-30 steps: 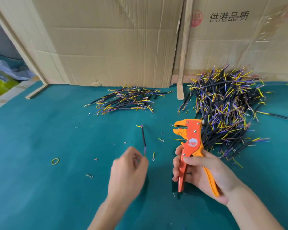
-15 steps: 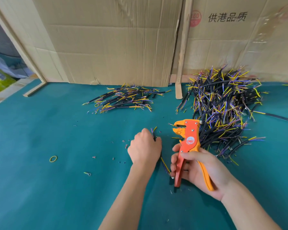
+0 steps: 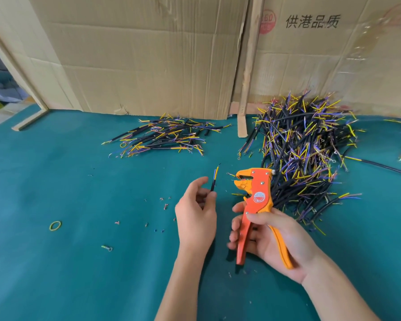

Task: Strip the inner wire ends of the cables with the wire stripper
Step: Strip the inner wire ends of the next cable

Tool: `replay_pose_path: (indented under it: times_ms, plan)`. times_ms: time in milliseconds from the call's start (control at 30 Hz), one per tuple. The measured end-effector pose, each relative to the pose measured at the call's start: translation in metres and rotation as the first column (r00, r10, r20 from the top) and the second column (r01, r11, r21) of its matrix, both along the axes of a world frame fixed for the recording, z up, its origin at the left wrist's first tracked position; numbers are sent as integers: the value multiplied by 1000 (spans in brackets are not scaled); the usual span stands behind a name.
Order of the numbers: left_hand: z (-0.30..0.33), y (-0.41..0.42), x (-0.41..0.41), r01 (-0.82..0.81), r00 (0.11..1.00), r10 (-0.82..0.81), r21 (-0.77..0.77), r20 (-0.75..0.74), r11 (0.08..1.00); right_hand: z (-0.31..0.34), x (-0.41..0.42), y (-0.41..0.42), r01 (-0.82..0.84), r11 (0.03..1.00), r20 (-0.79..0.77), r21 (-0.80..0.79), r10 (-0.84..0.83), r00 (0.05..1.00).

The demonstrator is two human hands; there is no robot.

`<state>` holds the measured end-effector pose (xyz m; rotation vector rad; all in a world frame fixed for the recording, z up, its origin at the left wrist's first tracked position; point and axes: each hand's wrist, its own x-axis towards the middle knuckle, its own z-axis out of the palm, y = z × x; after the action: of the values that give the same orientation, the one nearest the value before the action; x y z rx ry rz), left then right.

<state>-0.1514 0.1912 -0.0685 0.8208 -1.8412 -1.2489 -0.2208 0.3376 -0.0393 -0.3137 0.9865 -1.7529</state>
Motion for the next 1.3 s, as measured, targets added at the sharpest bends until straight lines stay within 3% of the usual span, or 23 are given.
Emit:
replay_pose_path:
  times_ms: [300, 433, 800, 1100, 1300]
  plan:
    - [1, -17, 4, 201, 967, -154, 236, -205, 951, -2, 0, 2, -75, 997, -90, -3, 75, 993]
    - [4, -17, 4, 287, 939, -222, 240, -263, 927, -3, 1, 1, -115, 993, -132, 20, 116, 984]
    - [7, -15, -2, 332, 925, -256, 272, -280, 903, -8, -1, -2, -101, 994, -128, 41, 105, 986]
    - [1, -17, -6, 350, 924, -316, 143, -217, 926, -8, -2, -4, -96, 994, -98, 43, 100, 990]
    - [4, -14, -10, 311, 946, -281, 203, -164, 928, -3, -1, -7, -90, 994, -56, 67, 94, 994]
